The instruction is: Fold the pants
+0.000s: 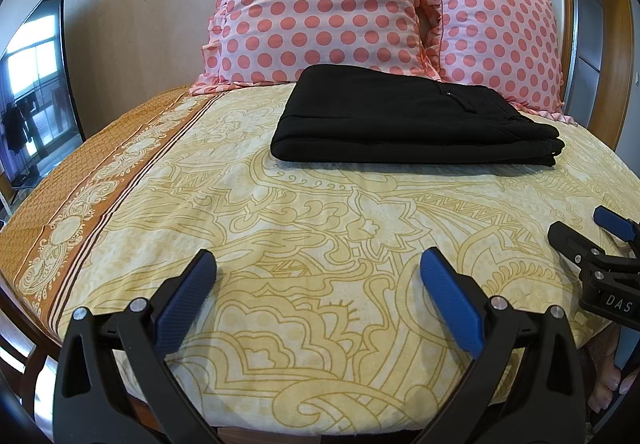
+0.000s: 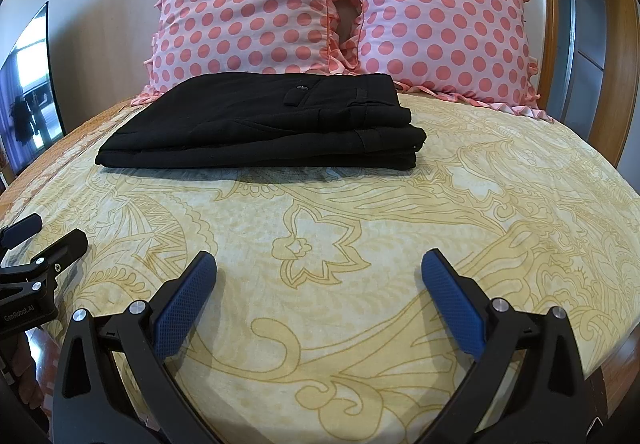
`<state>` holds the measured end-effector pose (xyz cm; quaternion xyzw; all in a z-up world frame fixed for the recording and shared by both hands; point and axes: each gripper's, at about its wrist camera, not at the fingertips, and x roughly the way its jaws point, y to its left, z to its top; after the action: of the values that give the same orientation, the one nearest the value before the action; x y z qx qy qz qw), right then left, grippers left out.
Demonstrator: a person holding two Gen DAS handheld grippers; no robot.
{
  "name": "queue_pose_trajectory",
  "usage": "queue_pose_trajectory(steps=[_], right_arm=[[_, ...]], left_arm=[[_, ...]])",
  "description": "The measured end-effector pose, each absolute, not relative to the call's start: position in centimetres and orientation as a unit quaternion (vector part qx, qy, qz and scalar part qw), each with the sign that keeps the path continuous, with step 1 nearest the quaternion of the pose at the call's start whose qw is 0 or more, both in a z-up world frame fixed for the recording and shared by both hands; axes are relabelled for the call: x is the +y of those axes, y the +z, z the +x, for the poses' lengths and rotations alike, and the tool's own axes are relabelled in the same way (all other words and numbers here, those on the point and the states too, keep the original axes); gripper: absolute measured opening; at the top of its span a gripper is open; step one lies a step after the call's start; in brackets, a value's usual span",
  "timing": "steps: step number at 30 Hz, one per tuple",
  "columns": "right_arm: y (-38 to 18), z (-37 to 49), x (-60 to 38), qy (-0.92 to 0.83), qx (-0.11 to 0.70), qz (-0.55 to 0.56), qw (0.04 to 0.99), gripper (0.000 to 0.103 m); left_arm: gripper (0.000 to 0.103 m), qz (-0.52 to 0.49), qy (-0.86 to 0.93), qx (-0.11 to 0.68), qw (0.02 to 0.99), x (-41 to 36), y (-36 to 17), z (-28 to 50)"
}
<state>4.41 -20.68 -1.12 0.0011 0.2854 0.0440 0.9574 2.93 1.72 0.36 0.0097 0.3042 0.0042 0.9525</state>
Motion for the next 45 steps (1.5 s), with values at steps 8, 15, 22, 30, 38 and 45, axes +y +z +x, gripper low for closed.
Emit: queue_pose_trajectory(steps=[8,15,22,30,38,45], right_arm=[[-1.12,4.41,-20.69,0.044,0.285,0.001,0.957,0.102],[-1.12,4.39,-20.69,0.044,0.285,0.001,0.958,0.102],[-1.13,4.39,-20.74,0.045,0.285,0.001,0.958,0.102],[-1.15,4.40,-20.72,0.044,0.284,0.001,0.958,0.102],[-1.17,4.39,-20.70,0.044,0.284,0.001,0.958,0.102],[-1.17,4.40,-20.69,0.044,0.284,0.001,0.958,0.102]], left_arm=[[0.101,0.010,0.004,0.305,0.952,1.71,0.34,2.88],[0.101,0.009,0.001,0.305,0.952,1.71,0.22,2.93],[0.101,0.008,0.001,0.304,0.953,1.79,0.22,2.96],[0.101,0.005,0.007,0.305,0.952,1.88,0.30,2.95],[0.101,0.006,0.005,0.305,0.952,1.93,0.32,2.95],[0.101,0.006,0.005,0.306,0.952,1.92,0.33,2.99]])
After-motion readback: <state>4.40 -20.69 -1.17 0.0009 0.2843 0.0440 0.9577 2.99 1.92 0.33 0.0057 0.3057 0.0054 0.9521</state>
